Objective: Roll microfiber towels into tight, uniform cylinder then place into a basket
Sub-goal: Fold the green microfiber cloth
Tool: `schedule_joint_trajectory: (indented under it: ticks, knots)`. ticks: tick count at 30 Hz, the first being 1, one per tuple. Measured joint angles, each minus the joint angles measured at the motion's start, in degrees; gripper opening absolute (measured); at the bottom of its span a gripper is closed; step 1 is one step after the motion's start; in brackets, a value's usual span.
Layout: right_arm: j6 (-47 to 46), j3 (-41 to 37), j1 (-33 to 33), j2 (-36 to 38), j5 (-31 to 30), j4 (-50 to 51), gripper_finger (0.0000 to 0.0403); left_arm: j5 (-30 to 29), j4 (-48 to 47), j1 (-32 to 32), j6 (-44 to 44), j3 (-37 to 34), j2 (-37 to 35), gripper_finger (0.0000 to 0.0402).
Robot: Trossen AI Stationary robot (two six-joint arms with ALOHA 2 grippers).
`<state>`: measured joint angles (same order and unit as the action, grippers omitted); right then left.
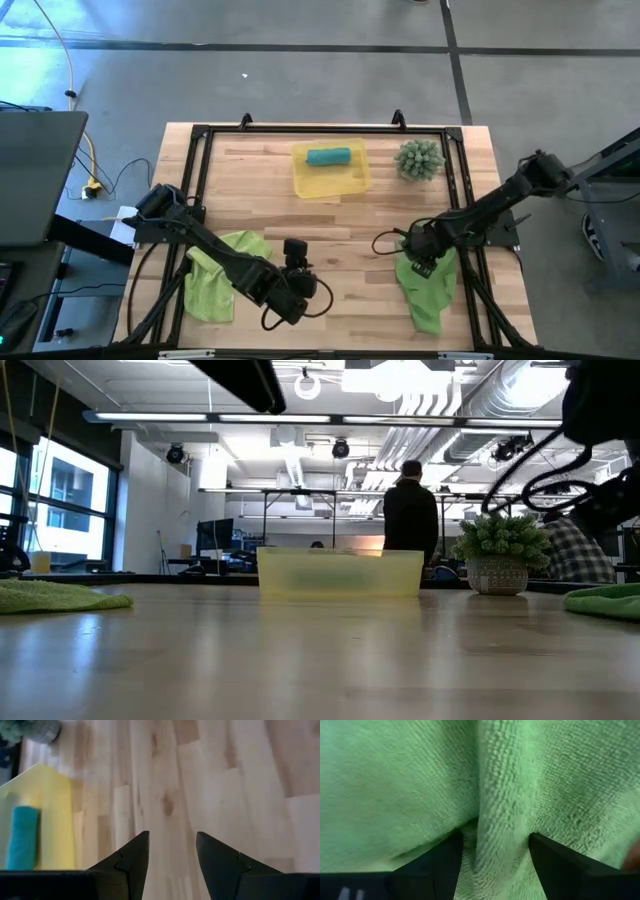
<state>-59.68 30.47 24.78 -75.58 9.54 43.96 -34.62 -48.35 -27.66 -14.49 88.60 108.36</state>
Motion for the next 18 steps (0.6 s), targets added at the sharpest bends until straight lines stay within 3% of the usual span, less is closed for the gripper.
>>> schedule_joint_trajectory:
  ticks: [7, 15, 18]
  knots:
    - [10.03, -0.2, -2.47, -0.18, -15.26, -16.39, 0.022, 2.84, 4.31, -0.52, -0.14, -0.1, -1.4, 0.0154]
    - [31.12, -0.23, -9.43, -3.92, -31.3, -51.5, 0.022, 6.32, 14.83, -2.63, 3.27, 0.0, -3.09, 0.0154]
    - [36.69, -0.14, -11.89, -4.8, -29.37, -58.67, 0.022, 5.89, 18.11, -3.66, 3.86, 0.06, -4.29, 0.0154]
